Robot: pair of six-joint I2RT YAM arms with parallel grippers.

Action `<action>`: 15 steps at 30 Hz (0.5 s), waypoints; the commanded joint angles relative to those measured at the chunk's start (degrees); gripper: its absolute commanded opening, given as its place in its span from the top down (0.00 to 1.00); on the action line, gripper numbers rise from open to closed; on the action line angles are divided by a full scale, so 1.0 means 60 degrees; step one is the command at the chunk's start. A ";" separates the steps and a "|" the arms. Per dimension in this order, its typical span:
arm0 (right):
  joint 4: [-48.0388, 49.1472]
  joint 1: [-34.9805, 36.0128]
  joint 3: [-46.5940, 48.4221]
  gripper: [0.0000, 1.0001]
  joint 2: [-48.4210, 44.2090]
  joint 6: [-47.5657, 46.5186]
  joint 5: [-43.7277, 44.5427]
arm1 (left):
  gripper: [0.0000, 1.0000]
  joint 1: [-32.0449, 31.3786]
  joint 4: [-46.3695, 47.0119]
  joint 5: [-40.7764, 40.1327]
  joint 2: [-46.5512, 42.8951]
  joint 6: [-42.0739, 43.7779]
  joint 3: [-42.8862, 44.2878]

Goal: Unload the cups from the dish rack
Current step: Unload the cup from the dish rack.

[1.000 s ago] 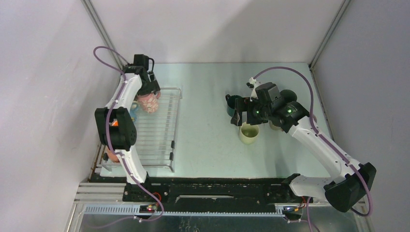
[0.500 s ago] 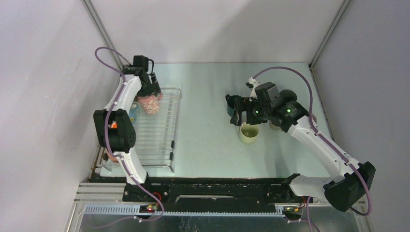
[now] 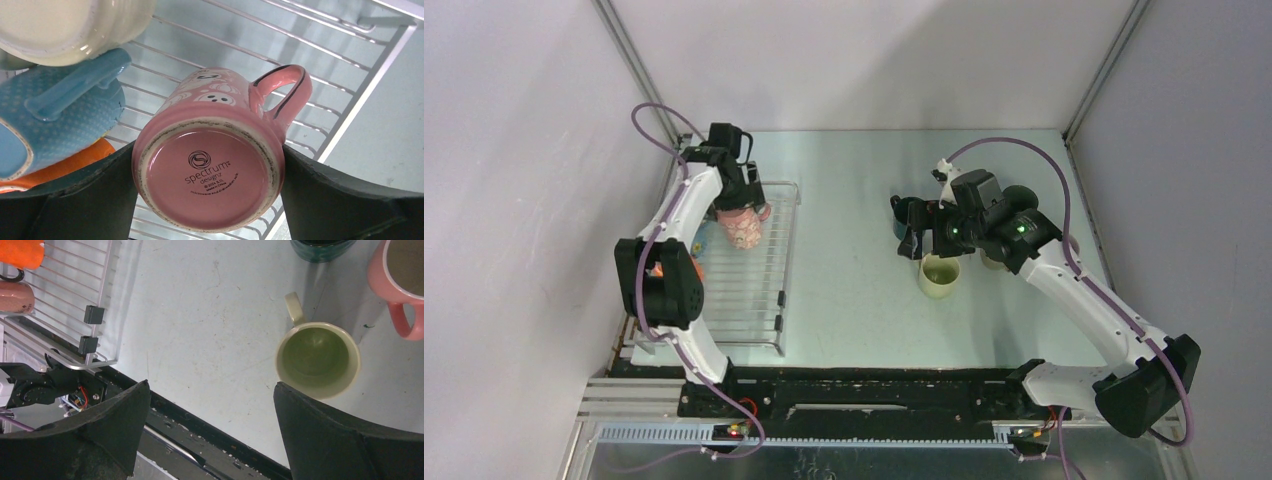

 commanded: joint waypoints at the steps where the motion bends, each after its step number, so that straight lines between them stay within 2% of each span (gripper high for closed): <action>1: 0.0306 0.0119 0.0042 0.00 -0.0057 0.0192 -0.0072 | 0.95 -0.0309 0.0210 -0.0005 -0.1002 0.0100 -0.0146; 8: 0.0549 0.0332 0.0043 0.00 -0.0083 0.0334 0.0017 | 1.00 -0.0648 0.0210 0.0107 -0.1417 -0.0027 -0.0293; 15: 0.1011 0.0523 0.0047 0.00 -0.0047 0.0554 -0.0012 | 1.00 -0.0925 0.0088 0.0128 -0.1729 -0.0051 -0.0472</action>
